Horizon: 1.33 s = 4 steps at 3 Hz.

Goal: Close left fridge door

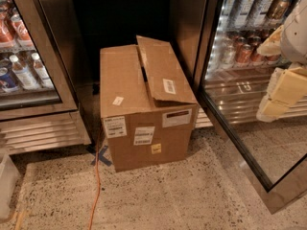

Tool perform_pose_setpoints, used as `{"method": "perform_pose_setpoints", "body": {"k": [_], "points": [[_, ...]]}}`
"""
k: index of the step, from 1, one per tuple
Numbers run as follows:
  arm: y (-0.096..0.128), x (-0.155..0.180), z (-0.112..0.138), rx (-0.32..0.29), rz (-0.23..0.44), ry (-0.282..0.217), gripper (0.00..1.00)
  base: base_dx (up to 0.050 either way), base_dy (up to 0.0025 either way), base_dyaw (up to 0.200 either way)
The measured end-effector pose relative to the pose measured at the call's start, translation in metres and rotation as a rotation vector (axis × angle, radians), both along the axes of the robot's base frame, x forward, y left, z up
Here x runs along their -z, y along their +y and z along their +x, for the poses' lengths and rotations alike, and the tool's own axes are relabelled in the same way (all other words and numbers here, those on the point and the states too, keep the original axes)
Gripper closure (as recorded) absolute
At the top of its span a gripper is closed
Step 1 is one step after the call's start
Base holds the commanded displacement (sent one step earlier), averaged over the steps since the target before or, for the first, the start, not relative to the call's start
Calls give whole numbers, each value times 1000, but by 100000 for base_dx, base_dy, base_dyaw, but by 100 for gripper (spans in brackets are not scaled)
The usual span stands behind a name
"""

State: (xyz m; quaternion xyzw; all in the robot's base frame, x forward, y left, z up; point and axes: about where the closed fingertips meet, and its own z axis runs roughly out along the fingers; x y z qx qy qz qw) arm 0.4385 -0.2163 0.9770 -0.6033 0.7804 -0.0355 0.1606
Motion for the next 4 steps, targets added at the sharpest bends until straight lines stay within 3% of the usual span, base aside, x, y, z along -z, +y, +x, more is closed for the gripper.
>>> {"method": "perform_pose_setpoints", "body": {"k": [3, 4], "points": [[0, 0, 0, 0, 0, 0, 88, 0, 0, 0], [0, 0, 0, 0, 0, 0, 100, 0, 0, 0]]}}
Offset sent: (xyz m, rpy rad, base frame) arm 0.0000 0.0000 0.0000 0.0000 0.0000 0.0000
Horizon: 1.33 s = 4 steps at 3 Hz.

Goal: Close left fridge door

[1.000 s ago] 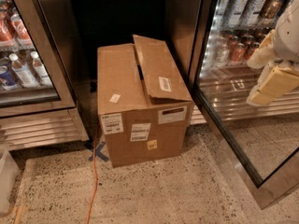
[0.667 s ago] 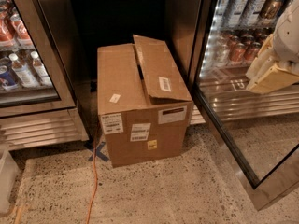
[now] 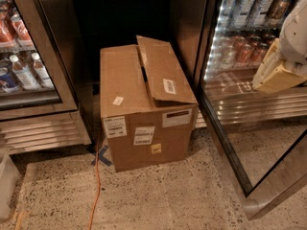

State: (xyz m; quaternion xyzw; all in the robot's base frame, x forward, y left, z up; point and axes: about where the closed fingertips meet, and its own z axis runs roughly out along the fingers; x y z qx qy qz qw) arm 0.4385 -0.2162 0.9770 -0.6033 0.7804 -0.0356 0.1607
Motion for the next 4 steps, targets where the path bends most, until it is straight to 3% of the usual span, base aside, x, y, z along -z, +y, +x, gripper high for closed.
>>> {"method": "perform_pose_setpoints", "body": {"k": [1, 2, 3, 4], "points": [[1, 0, 1, 0, -1, -1, 100, 0, 0, 0], [26, 60, 10, -34, -33, 105, 100, 0, 0, 0], [26, 60, 10, -35, -33, 105, 100, 0, 0, 0], [24, 57, 12, -55, 33, 117, 100, 0, 0, 0]]}}
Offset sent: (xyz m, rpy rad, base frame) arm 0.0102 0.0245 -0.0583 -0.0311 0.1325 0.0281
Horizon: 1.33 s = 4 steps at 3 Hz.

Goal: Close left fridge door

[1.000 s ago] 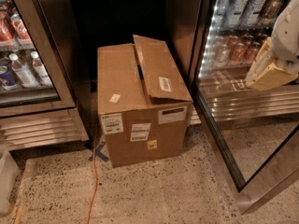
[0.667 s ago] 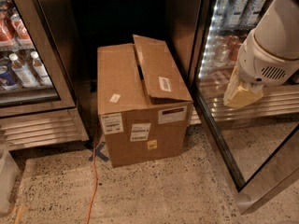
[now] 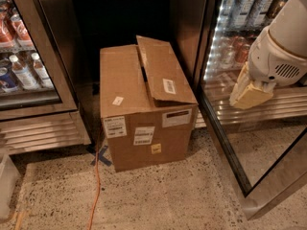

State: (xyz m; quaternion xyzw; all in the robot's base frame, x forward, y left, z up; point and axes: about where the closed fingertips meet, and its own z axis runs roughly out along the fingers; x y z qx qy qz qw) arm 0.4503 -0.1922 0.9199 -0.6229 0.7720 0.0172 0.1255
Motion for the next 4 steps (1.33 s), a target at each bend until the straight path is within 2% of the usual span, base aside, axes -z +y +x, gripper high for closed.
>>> {"method": "perform_pose_setpoints", "body": {"k": [1, 2, 3, 4], "points": [[-10, -4, 3, -36, 142, 22, 100, 0, 0, 0], [3, -9, 4, -57, 189, 16, 100, 0, 0, 0], [3, -9, 4, -57, 186, 15, 100, 3947, 235, 12322], [3, -9, 4, -57, 186, 15, 100, 2, -3, -18775]]}}
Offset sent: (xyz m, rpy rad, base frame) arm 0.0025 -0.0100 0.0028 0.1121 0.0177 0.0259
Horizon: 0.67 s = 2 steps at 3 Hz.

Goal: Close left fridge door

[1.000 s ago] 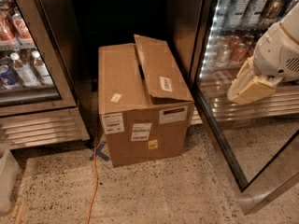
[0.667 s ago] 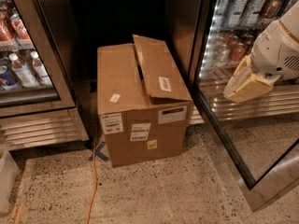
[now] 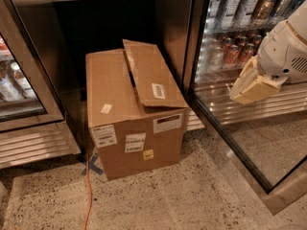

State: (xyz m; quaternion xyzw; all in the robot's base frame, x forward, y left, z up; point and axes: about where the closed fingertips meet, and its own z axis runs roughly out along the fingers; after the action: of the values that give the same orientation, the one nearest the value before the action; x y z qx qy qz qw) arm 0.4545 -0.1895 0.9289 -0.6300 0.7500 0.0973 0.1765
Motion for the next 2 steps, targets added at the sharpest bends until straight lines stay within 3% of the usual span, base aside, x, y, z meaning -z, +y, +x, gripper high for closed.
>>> {"method": "perform_pose_setpoints", "body": {"k": [1, 2], "points": [[0, 0, 0, 0, 0, 0, 100, 4964, -9, 223], [0, 0, 0, 0, 0, 0, 100, 4195, -223, -10894]]}}
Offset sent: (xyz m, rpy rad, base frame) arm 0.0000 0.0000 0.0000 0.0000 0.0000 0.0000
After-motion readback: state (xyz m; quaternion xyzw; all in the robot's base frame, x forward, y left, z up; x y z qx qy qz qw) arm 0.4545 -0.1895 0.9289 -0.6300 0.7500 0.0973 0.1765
